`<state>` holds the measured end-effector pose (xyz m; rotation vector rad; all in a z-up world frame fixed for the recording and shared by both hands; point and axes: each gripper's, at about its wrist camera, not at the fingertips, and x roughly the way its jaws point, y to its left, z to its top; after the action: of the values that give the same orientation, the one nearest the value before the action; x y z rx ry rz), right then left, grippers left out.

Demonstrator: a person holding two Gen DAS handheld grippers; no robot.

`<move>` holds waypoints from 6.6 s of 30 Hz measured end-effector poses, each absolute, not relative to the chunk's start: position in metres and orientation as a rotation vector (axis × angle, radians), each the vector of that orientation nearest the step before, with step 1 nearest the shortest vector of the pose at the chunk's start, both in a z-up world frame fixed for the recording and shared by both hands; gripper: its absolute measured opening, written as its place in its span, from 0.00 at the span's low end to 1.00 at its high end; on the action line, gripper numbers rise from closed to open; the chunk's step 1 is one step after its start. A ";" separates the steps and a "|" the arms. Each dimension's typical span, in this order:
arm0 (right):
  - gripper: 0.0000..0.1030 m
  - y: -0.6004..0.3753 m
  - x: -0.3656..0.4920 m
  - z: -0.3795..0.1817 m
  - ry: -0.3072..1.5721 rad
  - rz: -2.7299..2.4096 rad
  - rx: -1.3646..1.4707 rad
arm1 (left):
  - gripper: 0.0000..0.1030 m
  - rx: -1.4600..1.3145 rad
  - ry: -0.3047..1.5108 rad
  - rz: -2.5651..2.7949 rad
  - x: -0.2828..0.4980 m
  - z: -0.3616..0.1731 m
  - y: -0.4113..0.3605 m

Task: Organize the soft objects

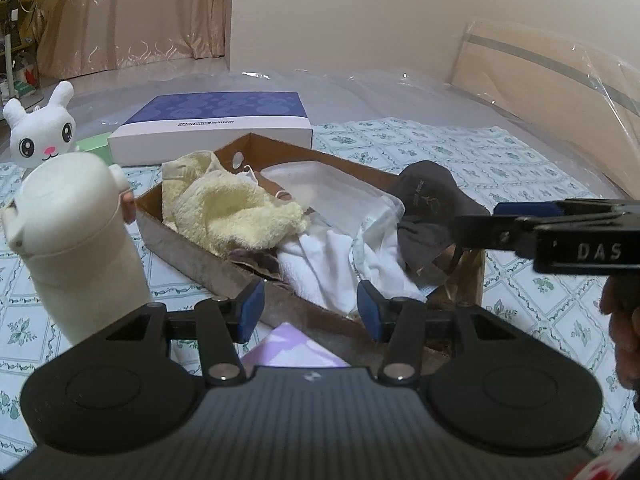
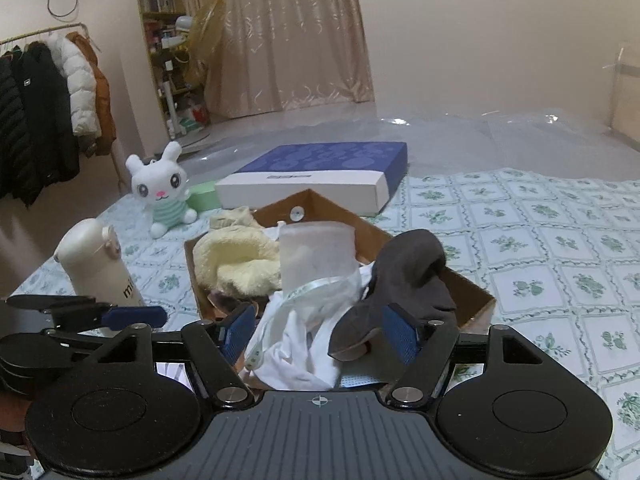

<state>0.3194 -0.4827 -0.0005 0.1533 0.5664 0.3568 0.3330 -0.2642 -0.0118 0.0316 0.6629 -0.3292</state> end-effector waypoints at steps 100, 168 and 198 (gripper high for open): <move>0.82 -0.351 0.030 0.058 0.657 0.096 0.091 | 0.96 -0.049 0.665 -0.157 0.050 0.045 -0.136; 0.82 -0.349 0.033 0.057 0.655 0.095 0.092 | 0.96 -0.039 0.656 -0.133 0.049 0.044 -0.134; 0.82 -0.350 0.033 0.057 0.656 0.096 0.094 | 0.96 -0.042 0.659 -0.135 0.049 0.045 -0.136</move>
<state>0.0330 -0.3502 0.0570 0.0940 0.6560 0.0962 0.0488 -0.1355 0.0453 -0.0415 0.6590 -0.1348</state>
